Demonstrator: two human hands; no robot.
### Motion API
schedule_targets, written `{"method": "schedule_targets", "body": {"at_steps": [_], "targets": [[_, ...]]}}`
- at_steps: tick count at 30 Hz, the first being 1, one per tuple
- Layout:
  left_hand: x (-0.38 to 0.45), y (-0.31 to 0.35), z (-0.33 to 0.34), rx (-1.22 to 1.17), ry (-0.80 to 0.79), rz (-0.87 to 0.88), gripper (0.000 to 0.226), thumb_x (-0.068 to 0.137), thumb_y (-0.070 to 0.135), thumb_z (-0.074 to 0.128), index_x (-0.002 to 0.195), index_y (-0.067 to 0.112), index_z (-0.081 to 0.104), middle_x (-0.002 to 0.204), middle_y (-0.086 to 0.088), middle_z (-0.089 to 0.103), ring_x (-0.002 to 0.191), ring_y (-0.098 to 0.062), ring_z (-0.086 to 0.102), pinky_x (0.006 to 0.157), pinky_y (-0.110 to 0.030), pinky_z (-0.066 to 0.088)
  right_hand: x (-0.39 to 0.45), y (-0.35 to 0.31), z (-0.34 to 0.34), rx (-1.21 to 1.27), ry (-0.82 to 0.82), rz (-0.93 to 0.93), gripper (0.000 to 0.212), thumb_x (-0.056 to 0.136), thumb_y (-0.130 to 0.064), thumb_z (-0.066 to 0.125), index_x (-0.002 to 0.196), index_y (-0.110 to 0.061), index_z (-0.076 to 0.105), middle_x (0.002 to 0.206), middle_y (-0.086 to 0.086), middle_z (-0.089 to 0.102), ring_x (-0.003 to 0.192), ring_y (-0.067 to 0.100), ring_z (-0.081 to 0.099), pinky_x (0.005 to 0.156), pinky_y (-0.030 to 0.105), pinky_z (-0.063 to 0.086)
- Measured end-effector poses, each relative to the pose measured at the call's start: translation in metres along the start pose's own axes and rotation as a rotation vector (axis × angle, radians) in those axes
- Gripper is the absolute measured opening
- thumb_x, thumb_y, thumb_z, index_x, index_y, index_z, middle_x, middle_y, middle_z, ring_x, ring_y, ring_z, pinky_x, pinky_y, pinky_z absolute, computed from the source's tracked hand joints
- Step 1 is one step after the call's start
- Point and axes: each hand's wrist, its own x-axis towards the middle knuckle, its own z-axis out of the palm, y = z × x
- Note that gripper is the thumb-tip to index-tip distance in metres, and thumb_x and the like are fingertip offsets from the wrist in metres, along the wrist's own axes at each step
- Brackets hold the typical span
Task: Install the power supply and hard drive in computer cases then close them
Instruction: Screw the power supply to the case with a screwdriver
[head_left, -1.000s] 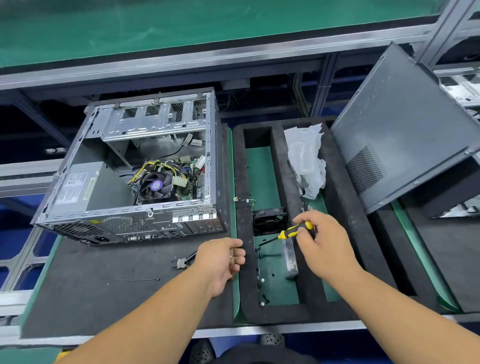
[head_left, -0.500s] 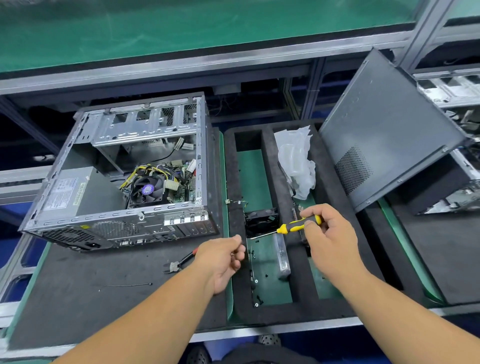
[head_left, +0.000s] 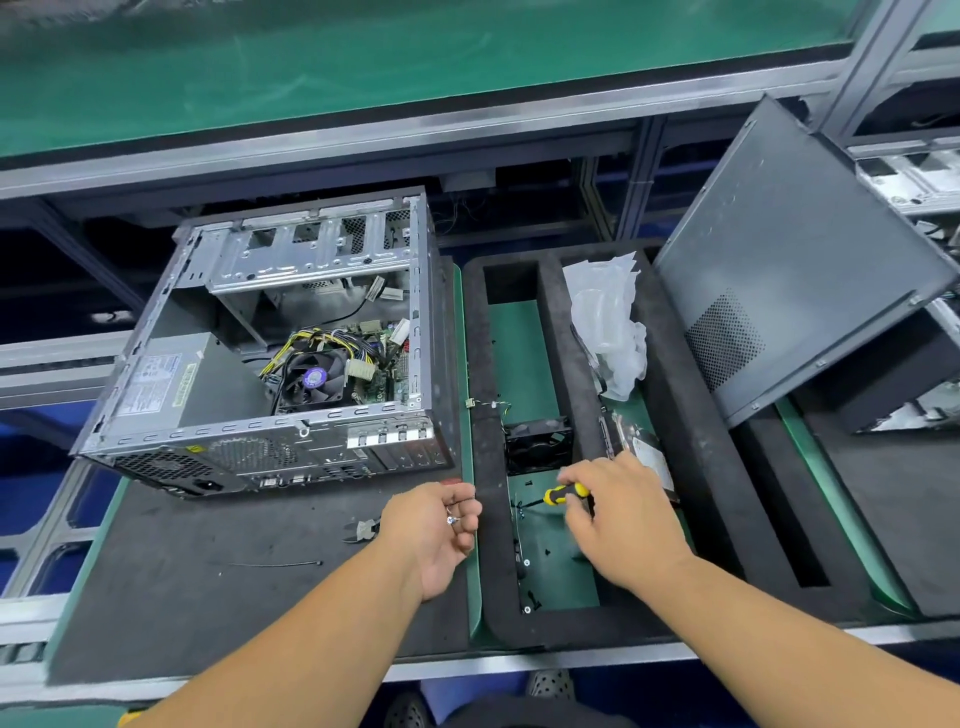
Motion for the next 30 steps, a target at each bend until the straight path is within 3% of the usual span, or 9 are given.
{"method": "schedule_targets", "body": {"at_steps": [6, 9, 14, 17, 19, 21, 24, 30], "targets": [[0.002, -0.002, -0.006, 0.120, 0.019, 0.051, 0.038, 0.093, -0.004, 0.034, 0.107, 0.003, 0.069, 0.066, -0.006, 0.064, 0.047, -0.013, 0.049, 0.041, -0.023, 0.034, -0.003, 0.001, -0.018, 0.096, 0.059, 0.086, 0.019, 0.088, -0.022, 0.068, 0.101, -0.035, 0.070, 0.080, -0.024, 0.058, 0.089, 0.008, 0.044, 0.073, 0.027, 0.041], [0.001, -0.002, -0.001, 0.235, -0.027, 0.119, 0.019, 0.092, 0.006, 0.055, 0.102, 0.006, 0.071, 0.063, -0.004, 0.061, 0.048, -0.013, 0.045, 0.043, -0.024, 0.032, -0.007, 0.001, -0.032, 0.193, 0.110, 0.174, 0.023, 0.087, -0.021, 0.068, 0.100, -0.040, 0.069, 0.080, -0.022, 0.058, 0.087, 0.005, 0.050, 0.070, 0.016, 0.038], [0.006, -0.006, 0.009, 0.718, -0.078, 0.469, 0.009, 0.090, 0.021, 0.073, 0.099, 0.022, 0.073, 0.058, 0.014, 0.060, 0.045, 0.000, 0.048, 0.044, -0.016, 0.037, -0.008, -0.006, -0.054, 0.402, 0.147, 0.308, 0.028, 0.088, -0.025, 0.063, 0.094, -0.052, 0.065, 0.091, -0.010, 0.059, 0.076, 0.004, 0.058, 0.065, 0.029, 0.045], [0.008, -0.005, 0.017, 1.043, -0.136, 0.632, 0.019, 0.089, 0.034, 0.077, 0.105, 0.034, 0.068, 0.063, 0.012, 0.055, 0.045, 0.002, 0.047, 0.046, -0.012, 0.035, -0.007, -0.009, -0.061, 0.456, 0.156, 0.345, 0.030, 0.088, -0.023, 0.062, 0.095, -0.052, 0.065, 0.093, -0.006, 0.060, 0.065, 0.010, 0.058, 0.061, 0.029, 0.045], [0.009, -0.003, 0.023, 1.143, -0.146, 0.703, 0.014, 0.091, 0.037, 0.076, 0.103, 0.037, 0.069, 0.062, 0.012, 0.054, 0.047, 0.000, 0.047, 0.047, -0.015, 0.035, -0.007, -0.010, -0.063, 0.478, 0.170, 0.350, 0.030, 0.088, -0.021, 0.062, 0.095, -0.050, 0.066, 0.091, -0.007, 0.060, 0.062, 0.008, 0.056, 0.058, 0.028, 0.044], [0.010, -0.002, 0.028, 1.184, -0.141, 0.751, 0.003, 0.093, 0.036, 0.073, 0.092, 0.033, 0.072, 0.058, 0.013, 0.056, 0.047, 0.000, 0.048, 0.049, -0.018, 0.038, -0.007, -0.010, -0.063, 0.495, 0.178, 0.364, 0.028, 0.088, -0.021, 0.062, 0.096, -0.047, 0.068, 0.084, -0.006, 0.058, 0.057, 0.006, 0.052, 0.054, 0.025, 0.041], [0.012, -0.002, 0.030, 1.198, -0.137, 0.753, 0.013, 0.094, 0.036, 0.071, 0.083, 0.031, 0.069, 0.055, 0.014, 0.055, 0.044, 0.002, 0.048, 0.048, -0.019, 0.036, -0.007, -0.007, -0.060, 0.545, 0.179, 0.392, 0.026, 0.089, -0.020, 0.061, 0.100, -0.042, 0.069, 0.078, -0.006, 0.055, 0.051, 0.006, 0.048, 0.051, 0.024, 0.039], [0.011, -0.001, 0.026, 1.201, -0.161, 0.759, 0.020, 0.097, 0.038, 0.066, 0.082, 0.027, 0.060, 0.057, 0.010, 0.055, 0.050, -0.004, 0.045, 0.053, -0.026, 0.038, -0.008, -0.011, -0.060, 0.693, 0.198, 0.415, 0.028, 0.092, -0.011, 0.061, 0.095, -0.037, 0.072, 0.058, -0.017, 0.051, 0.044, 0.006, 0.037, 0.040, 0.020, 0.034]]}}
